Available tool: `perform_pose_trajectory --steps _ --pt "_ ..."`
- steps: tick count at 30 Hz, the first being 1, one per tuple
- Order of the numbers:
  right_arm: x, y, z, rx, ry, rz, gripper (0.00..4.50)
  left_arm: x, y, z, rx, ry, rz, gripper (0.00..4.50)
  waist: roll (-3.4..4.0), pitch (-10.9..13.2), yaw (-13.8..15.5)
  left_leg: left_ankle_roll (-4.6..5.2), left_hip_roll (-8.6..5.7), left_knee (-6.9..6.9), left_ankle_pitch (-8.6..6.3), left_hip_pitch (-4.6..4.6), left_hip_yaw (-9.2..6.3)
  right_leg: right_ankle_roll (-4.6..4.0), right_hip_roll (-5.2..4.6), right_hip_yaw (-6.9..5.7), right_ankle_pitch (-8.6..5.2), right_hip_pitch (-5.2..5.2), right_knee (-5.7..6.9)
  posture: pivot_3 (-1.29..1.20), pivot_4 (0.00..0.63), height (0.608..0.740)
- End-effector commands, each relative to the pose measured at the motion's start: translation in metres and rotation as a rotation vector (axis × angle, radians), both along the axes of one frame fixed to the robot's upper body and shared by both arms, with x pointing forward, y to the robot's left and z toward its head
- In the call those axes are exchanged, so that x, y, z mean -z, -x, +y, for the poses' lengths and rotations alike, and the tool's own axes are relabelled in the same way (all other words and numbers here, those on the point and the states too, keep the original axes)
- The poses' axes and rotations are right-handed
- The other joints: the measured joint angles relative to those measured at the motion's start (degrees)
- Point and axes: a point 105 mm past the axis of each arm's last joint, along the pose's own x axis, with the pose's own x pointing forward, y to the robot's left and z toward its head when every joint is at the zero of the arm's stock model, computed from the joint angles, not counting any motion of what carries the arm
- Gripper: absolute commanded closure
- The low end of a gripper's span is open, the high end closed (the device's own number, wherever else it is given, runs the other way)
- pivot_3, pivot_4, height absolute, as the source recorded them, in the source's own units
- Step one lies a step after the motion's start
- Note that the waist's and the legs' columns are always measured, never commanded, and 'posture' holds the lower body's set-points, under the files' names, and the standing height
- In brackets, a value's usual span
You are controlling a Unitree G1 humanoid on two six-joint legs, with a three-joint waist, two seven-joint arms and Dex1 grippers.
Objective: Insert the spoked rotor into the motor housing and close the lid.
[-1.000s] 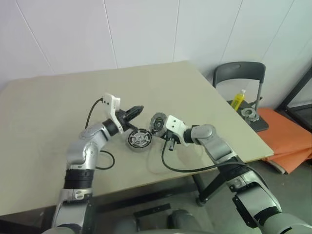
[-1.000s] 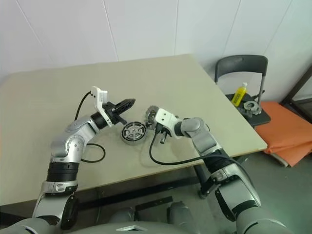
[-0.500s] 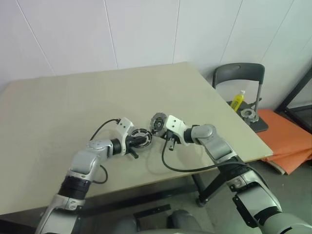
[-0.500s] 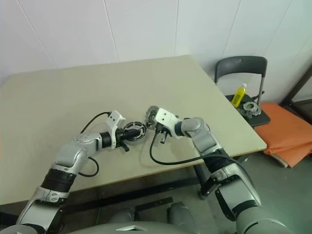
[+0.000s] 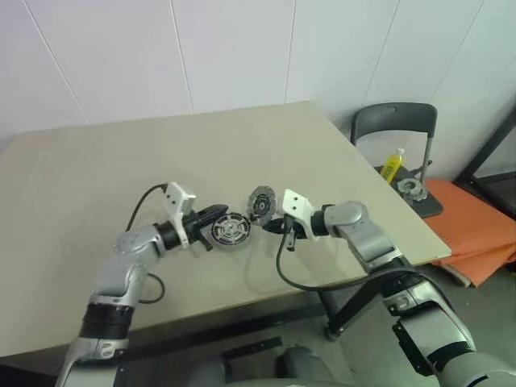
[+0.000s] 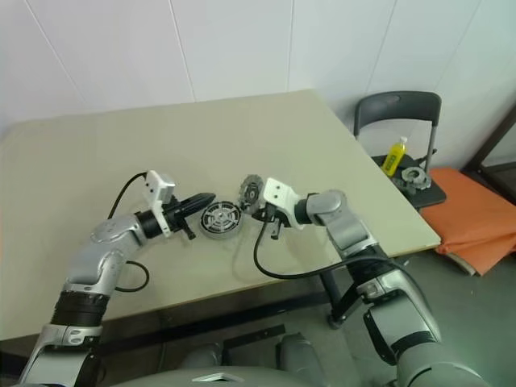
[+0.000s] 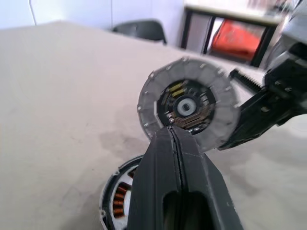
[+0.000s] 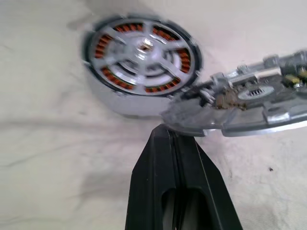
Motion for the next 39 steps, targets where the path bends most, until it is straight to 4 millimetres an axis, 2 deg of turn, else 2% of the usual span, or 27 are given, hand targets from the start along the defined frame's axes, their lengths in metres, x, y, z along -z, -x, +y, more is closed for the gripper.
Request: perform_pose_trajectory --steps 1,8,12,15,18,23,29,33,39 --pt "-0.022 0.007 -0.002 -0.076 -0.043 -0.003 4.5 -0.025 0.015 0.015 0.03 0.021 -0.115 4.47 0.0 0.0 0.0 0.0 0.01 0.0 0.0 0.01 0.0 0.03 0.0 0.0 -0.02 0.0 0.0 0.0 0.0 0.74" --pt "-0.038 0.014 -0.012 -0.138 -0.068 0.036 4.5 0.005 0.037 0.043 -0.014 -0.196 -0.113 4.47 0.02 0.0 0.0 0.0 0.06 0.01 0.0 0.03 0.02 0.16 0.0 0.0 -0.12 0.0 0.0 0.0 0.0 0.74" --pt "-0.042 0.019 -0.023 -0.173 -0.014 0.033 4.5 0.007 0.049 0.048 -0.003 -0.163 -0.099 4.47 0.04 0.0 0.2 0.0 0.08 0.01 0.0 -0.02 0.04 0.15 -0.06 0.0 -0.13 -0.05 -0.01 0.0 0.0 0.74" --pt "-0.046 0.011 -0.03 -0.155 0.056 -0.018 4.5 0.003 0.047 0.05 -0.024 -0.131 -0.122 4.47 0.05 0.0 0.2 -0.01 0.11 0.02 0.0 -0.02 0.05 0.15 -0.08 -0.01 -0.13 -0.05 -0.03 0.0 0.0 0.74" --pt "-0.054 0.001 -0.028 -0.127 0.059 -0.056 4.5 -0.001 0.043 0.049 -0.045 -0.102 -0.141 4.47 0.07 0.1 0.0 -0.01 0.12 0.01 -0.01 0.0 0.08 0.14 -0.06 0.0 -0.13 -0.07 -0.02 0.0 0.0 0.74" --pt "-0.048 -0.015 -0.03 -0.13 0.218 -0.243 4.5 0.001 0.042 0.042 -0.039 -0.083 -0.14 4.47 0.06 0.0 0.1 -0.01 0.13 -0.06 -0.01 -0.01 0.11 0.14 -0.01 -0.01 -0.12 -0.12 -0.02 0.0 0.0 0.74" --pt "-0.046 -0.017 -0.013 -0.183 0.26 -0.41 4.5 0.003 0.042 0.036 -0.026 -0.078 -0.135 4.47 0.06 0.0 0.0 -0.01 0.11 -0.04 0.0 -0.02 0.16 0.14 -0.02 0.03 -0.11 -0.12 -0.02 0.0 0.0 0.74" --pt "-0.046 -0.015 0.006 -0.194 0.207 -0.487 4.5 0.0 0.041 0.031 -0.016 -0.068 -0.139 4.47 0.06 0.0 0.0 0.0 0.13 -0.03 0.0 0.01 0.15 0.13 0.0 0.04 -0.11 -0.11 0.02 0.0 0.0 0.74" --pt "-0.047 -0.014 0.023 -0.18 0.143 -0.566 4.5 0.0 0.039 0.029 -0.009 -0.07 -0.139 4.47 0.05 0.0 0.0 0.0 0.12 -0.02 0.0 0.0 0.14 -0.06 0.0 0.04 0.01 -0.1 0.03 0.0 0.0 0.74"
